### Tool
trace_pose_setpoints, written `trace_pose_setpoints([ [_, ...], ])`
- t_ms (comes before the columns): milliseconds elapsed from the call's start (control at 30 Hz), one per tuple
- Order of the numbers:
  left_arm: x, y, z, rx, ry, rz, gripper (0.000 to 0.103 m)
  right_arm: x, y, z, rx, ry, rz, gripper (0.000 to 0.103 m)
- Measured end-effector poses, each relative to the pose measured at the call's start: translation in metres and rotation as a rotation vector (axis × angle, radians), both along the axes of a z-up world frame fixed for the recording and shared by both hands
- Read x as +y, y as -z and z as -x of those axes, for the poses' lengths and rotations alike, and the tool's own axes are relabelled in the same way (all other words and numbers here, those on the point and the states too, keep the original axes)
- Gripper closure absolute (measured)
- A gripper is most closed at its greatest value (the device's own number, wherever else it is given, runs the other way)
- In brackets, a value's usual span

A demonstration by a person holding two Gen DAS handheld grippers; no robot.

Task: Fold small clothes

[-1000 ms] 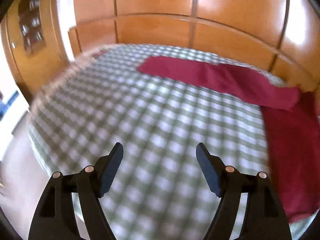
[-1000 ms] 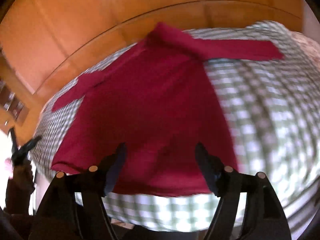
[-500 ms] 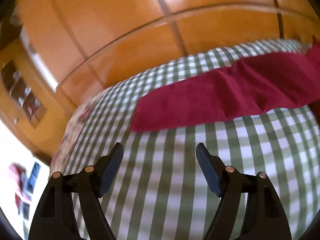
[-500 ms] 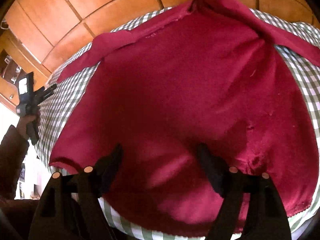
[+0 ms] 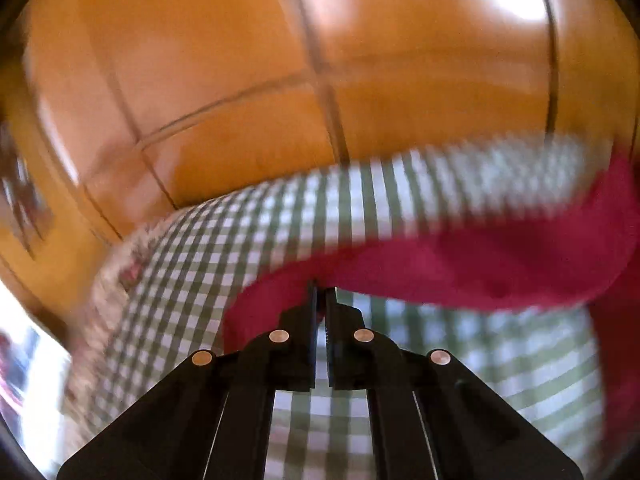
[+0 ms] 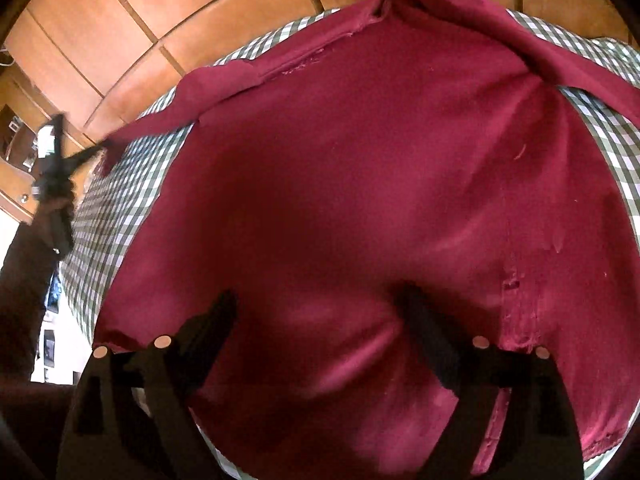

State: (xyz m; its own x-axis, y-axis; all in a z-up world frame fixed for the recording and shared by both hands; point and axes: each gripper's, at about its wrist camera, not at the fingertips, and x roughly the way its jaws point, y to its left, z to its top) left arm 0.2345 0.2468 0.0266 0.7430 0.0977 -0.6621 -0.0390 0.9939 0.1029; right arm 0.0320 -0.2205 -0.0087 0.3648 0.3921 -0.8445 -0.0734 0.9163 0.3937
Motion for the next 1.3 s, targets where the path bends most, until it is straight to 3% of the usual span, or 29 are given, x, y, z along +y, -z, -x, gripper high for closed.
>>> trace_pose_setpoints([
  [100,0.04,-0.04,-0.003,-0.035,-0.057,0.251,0.1,-0.001,0.001,-0.001,-0.005,-0.003,-0.009,0.013],
  [200,0.083,-0.056,-0.027,0.038,-0.163,0.441,0.101,0.0,0.001,0.0,-0.011,-0.003,-0.009,0.012],
  [333,0.107,-0.026,-0.081,0.18,-0.315,0.481,0.101,0.0,0.0,0.001,-0.014,0.005,-0.009,0.011],
  [400,0.104,-0.002,-0.108,0.242,-0.342,0.398,0.099,0.001,-0.001,0.001,-0.015,0.007,-0.002,0.011],
  [467,0.11,0.021,-0.113,0.293,-0.456,0.342,0.078,0.002,-0.002,0.0,-0.015,0.007,0.003,0.011],
  [500,0.11,0.028,-0.111,0.309,-0.481,0.353,0.054,0.002,-0.002,0.0,-0.015,0.011,0.001,0.011],
  [533,0.107,0.032,-0.101,0.281,-0.478,0.394,0.044,0.001,-0.002,0.001,-0.016,0.013,-0.002,0.011],
  [567,0.104,0.032,-0.093,0.258,-0.473,0.404,0.044,0.001,-0.002,0.001,-0.016,0.013,-0.002,0.011],
  [700,0.06,0.03,-0.042,0.217,-0.305,0.404,0.044,0.0,-0.008,0.001,-0.015,0.011,-0.004,0.012],
  [733,0.038,0.031,-0.018,0.215,-0.198,0.415,0.044,-0.006,-0.012,0.002,-0.025,0.027,0.003,0.012],
  [933,-0.073,0.058,0.104,0.298,0.233,0.466,0.044,-0.095,-0.035,0.03,-0.064,0.284,0.13,0.012],
  [1000,-0.097,0.07,0.132,0.335,0.31,0.502,0.044,-0.126,-0.035,0.046,-0.063,0.362,0.196,0.012],
  [1100,-0.131,0.094,0.171,0.405,0.356,0.574,0.044,-0.148,-0.017,0.061,0.0,0.388,0.202,0.012],
  [1167,-0.142,0.098,0.185,0.371,0.329,0.555,0.044,-0.147,-0.004,0.068,0.022,0.368,0.208,0.015],
  [1200,-0.148,0.097,0.191,0.345,0.322,0.533,0.044,-0.141,-0.003,0.071,0.0,0.352,0.248,0.019],
  [1267,-0.153,0.096,0.197,0.353,0.332,0.585,0.071,-0.133,-0.008,0.074,-0.027,0.321,0.262,0.046],
  [1300,-0.158,0.097,0.199,0.371,0.35,0.607,0.09,-0.131,-0.011,0.075,-0.037,0.308,0.24,0.078],
])
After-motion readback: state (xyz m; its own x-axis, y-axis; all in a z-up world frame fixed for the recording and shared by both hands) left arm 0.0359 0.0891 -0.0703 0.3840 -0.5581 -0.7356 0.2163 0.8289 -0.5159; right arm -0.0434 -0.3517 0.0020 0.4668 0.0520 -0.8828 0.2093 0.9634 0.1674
